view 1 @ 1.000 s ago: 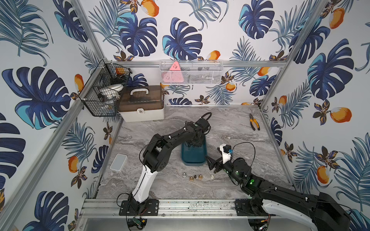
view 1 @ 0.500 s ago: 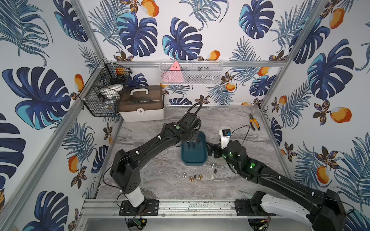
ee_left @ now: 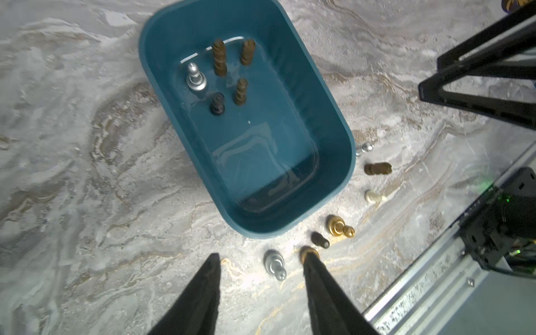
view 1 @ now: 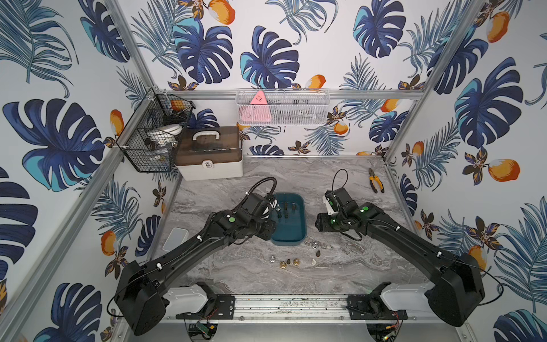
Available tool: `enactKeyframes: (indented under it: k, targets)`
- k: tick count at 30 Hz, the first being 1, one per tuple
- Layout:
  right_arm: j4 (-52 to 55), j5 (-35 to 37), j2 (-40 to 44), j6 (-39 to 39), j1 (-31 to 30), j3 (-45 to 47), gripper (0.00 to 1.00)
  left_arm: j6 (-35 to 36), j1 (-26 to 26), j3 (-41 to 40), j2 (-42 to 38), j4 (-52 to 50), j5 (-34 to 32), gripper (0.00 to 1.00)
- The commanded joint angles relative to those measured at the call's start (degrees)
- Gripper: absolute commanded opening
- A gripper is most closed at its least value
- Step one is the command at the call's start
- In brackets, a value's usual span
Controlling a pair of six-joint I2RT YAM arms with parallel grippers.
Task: Put the chess pieces into the storage box
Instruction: Place the chess piece in the storage box, then pick up the chess piece at the center of the board.
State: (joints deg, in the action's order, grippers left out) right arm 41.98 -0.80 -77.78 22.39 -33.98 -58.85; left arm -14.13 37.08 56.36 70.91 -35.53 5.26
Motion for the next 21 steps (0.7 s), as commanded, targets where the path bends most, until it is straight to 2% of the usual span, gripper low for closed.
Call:
enactKeyframes:
  k: [1, 4, 8, 16, 21]
  targets:
    - [4.6, -2.0, -2.5, -1.3, -0.7, -0.5, 0.54, 4.0, -0.1, -2.0, -1.1, 2.8, 4.8, 0.51]
    - [3.1, -1.3, -4.5, -1.0, -2.6, 0.2, 0.54, 4.8, 0.1, -5.7, -4.1, 7.4, 4.9, 0.52]
    - [0.9, -0.6, -7.3, -0.4, -4.8, 0.8, 0.52, 6.7, 0.3, -5.7, -6.9, 7.5, 6.5, 0.54]
    - [-2.3, 0.2, -11.1, 0.7, -5.8, 2.0, 0.47, 9.3, 3.0, -7.1, -9.7, 7.8, 8.7, 0.82]
    - [-3.4, 0.7, -12.5, 0.6, -5.9, 2.5, 0.45, 10.8, 4.4, -6.4, -9.2, 6.3, 7.3, 0.88]
